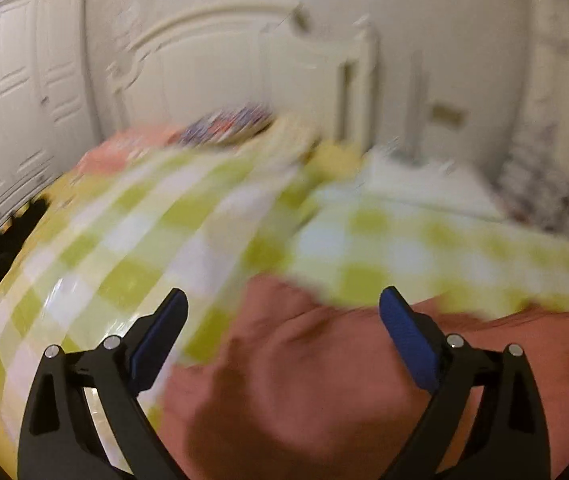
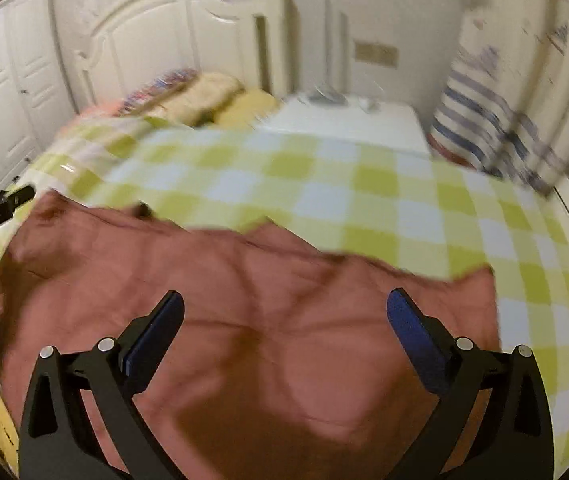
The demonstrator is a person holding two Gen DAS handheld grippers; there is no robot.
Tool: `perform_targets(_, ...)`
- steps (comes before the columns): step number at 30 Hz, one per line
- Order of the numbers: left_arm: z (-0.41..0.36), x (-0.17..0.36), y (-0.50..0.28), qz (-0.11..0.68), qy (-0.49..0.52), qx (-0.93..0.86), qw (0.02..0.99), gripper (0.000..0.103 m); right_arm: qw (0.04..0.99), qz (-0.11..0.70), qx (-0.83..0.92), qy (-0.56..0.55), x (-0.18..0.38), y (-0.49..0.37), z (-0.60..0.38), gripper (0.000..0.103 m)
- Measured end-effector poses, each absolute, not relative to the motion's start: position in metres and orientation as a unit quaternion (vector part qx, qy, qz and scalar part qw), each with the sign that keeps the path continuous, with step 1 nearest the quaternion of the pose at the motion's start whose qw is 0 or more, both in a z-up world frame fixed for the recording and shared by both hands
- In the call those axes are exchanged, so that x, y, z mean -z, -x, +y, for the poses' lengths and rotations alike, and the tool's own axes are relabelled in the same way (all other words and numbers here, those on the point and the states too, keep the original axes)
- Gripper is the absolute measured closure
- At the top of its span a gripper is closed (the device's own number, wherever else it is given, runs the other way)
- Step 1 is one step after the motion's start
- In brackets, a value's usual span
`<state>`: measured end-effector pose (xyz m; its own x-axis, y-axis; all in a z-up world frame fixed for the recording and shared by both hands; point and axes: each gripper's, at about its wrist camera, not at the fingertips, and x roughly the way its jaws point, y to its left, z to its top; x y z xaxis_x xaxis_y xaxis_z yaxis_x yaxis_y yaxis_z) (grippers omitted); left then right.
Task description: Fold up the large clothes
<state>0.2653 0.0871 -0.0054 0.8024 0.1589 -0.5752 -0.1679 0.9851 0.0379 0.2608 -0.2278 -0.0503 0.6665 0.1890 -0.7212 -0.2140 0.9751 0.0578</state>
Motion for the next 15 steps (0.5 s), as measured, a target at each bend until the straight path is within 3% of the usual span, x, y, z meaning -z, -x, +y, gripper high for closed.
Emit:
perform_targets(3, 0.031, -0.012, -0.27, 0.3, -0.038, -0.009, 0.953, 0.002, 0.914, 0.385, -0.108, 0.07, 0.048, -0.272, -0.192, 0.006)
perform_targets(5, 0.011, -0.002, -0.283, 0.316, -0.059, -0.009, 0.947, 0.002, 0.905, 0.405, -0.092, 0.093, 0.059, -0.284, -0.177, 0.021)
perform_targets(6, 0.003, 0.011, -0.293, 0.332, -0.067, -0.013, 0.941, 0.002, 0.893, 0.429, -0.092, 0.102, 0.075, -0.293, -0.166, 0.04)
perform_targets(11, 0.011, 0.09, -0.328, 0.441, -0.053, -0.025, 0.896, 0.002, 0.883, 0.434, -0.105, 0.141, 0.104, -0.294, -0.138, 0.044)
perform_targets(15, 0.031, 0.09, -0.329, 0.437, -0.014, -0.035, 0.899, 0.002, 0.879, 0.449, -0.125, 0.101, 0.098, -0.298, -0.152, 0.043)
